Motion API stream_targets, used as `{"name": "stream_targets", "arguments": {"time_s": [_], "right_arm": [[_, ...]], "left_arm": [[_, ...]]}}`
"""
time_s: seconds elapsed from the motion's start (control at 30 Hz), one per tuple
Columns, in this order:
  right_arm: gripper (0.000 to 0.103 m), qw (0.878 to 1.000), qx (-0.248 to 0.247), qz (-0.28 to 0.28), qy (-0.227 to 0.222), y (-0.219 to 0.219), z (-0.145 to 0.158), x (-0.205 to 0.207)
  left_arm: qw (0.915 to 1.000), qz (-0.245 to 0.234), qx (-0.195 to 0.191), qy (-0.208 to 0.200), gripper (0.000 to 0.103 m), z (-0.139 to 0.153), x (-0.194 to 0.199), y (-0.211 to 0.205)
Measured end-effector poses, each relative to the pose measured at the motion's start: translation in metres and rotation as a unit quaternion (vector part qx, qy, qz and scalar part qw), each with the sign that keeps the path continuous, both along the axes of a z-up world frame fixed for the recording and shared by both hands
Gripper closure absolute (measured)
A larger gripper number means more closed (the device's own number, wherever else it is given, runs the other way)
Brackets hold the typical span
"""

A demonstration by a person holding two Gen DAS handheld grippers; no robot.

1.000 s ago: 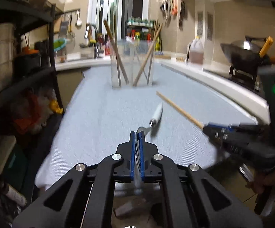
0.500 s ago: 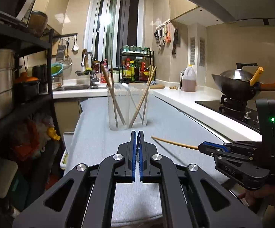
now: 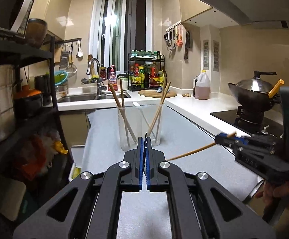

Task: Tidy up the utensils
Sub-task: 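Lift the fork and chopstick upright and carry them toward the holder, then position the held fork and chopstick above the holder openings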

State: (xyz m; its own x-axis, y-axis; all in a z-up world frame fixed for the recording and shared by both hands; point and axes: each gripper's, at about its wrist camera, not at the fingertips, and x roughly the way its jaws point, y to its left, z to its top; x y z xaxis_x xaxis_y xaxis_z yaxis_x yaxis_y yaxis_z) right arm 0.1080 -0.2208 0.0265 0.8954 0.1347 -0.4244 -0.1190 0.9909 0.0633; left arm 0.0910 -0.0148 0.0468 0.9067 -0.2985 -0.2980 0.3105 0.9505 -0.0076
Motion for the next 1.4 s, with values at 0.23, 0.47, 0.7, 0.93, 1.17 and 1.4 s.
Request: {"name": "stream_targets", "arguments": {"time_s": [0.23, 0.47, 0.7, 0.93, 1.17, 1.4], "right_arm": [[0.097, 1.0, 0.002, 0.017, -0.022, 0.004, 0.03, 0.022], [0.097, 0.999, 0.004, 0.032, -0.02, 0.002, 0.061, 0.052], [0.097, 0.998, -0.014, 0.043, -0.043, 0.007, 0.099, 0.074], [0.097, 0.996, -0.014, 0.05, -0.077, 0.011, 0.146, 0.098], [0.097, 0.991, 0.001, 0.051, -0.121, 0.014, 0.184, 0.125], [0.097, 0.99, 0.002, 0.046, -0.133, 0.017, 0.191, 0.154]], "left_arm": [[0.9994, 0.0, 0.033, -0.005, 0.101, 0.029, 0.021, 0.005], [0.9978, -0.011, 0.063, -0.021, 0.101, 0.064, 0.045, 0.008], [0.9918, -0.015, 0.105, -0.072, 0.101, 0.106, 0.066, -0.005], [0.9878, -0.017, 0.114, -0.104, 0.102, 0.148, 0.1, -0.018], [0.9835, -0.012, 0.126, -0.13, 0.102, 0.17, 0.129, -0.03], [0.9825, -0.011, 0.136, -0.126, 0.102, 0.168, 0.159, -0.04]]}}
